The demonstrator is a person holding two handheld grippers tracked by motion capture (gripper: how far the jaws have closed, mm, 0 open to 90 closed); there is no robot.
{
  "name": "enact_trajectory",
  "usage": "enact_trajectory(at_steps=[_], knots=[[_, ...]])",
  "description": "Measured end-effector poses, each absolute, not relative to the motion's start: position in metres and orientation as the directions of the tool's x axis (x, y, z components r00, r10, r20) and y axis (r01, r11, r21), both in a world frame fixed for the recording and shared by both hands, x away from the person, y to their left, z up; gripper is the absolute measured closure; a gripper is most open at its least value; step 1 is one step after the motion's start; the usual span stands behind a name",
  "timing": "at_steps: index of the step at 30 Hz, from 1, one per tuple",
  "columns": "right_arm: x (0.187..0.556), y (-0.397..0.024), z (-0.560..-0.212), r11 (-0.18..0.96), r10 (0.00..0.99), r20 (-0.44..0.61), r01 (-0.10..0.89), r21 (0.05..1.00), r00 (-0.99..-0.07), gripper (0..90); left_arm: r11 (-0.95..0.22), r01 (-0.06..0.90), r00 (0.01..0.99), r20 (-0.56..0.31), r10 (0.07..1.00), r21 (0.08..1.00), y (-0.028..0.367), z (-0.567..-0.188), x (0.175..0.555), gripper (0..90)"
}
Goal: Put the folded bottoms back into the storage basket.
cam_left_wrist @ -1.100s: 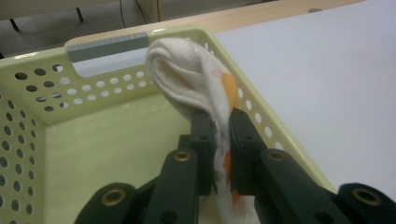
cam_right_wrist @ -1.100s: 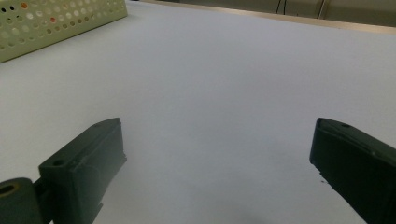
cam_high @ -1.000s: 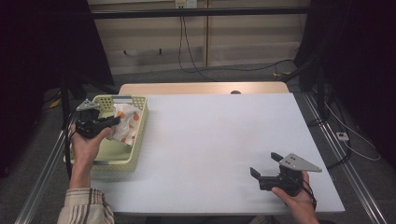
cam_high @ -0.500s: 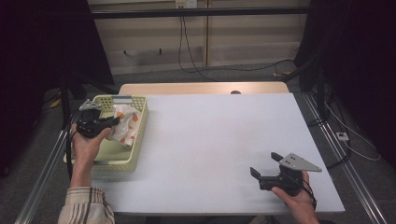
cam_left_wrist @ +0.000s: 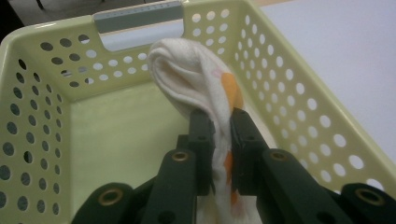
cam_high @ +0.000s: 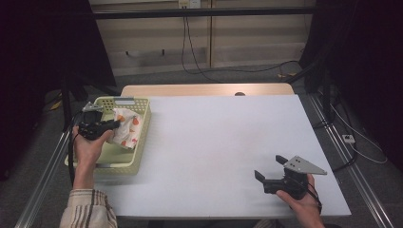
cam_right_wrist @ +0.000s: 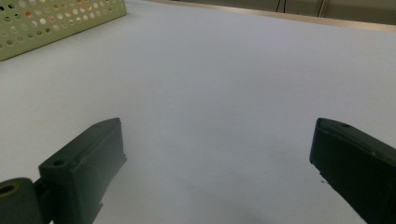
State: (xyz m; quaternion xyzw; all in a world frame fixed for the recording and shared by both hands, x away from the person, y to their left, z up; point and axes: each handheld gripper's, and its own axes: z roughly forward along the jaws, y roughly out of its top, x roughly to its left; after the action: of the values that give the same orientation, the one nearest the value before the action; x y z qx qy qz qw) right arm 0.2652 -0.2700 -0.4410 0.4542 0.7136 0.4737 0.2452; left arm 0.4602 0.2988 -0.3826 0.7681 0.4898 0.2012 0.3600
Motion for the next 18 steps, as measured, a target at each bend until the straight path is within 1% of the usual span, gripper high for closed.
enact_trajectory(at_steps=[4,15,18], knots=[[0.265,-0.27,-0.441,0.139,0.88,0.081,0.417,0.898,-0.467,3.1,-0.263,0.609,0.442,-0.045,0.896,0.749,0.299,-0.386,0.464,80.9],[0.266,-0.27,-0.441,0.14,0.878,0.081,0.416,0.898,-0.471,3.1,-0.261,0.633,0.409,-0.029,0.912,0.729,0.302,-0.392,0.47,80.6],[0.265,-0.27,-0.441,0.139,0.879,0.082,0.417,0.898,-0.469,3.1,-0.24,0.65,0.37,-0.024,0.929,0.721,0.304,-0.393,0.472,80.7]])
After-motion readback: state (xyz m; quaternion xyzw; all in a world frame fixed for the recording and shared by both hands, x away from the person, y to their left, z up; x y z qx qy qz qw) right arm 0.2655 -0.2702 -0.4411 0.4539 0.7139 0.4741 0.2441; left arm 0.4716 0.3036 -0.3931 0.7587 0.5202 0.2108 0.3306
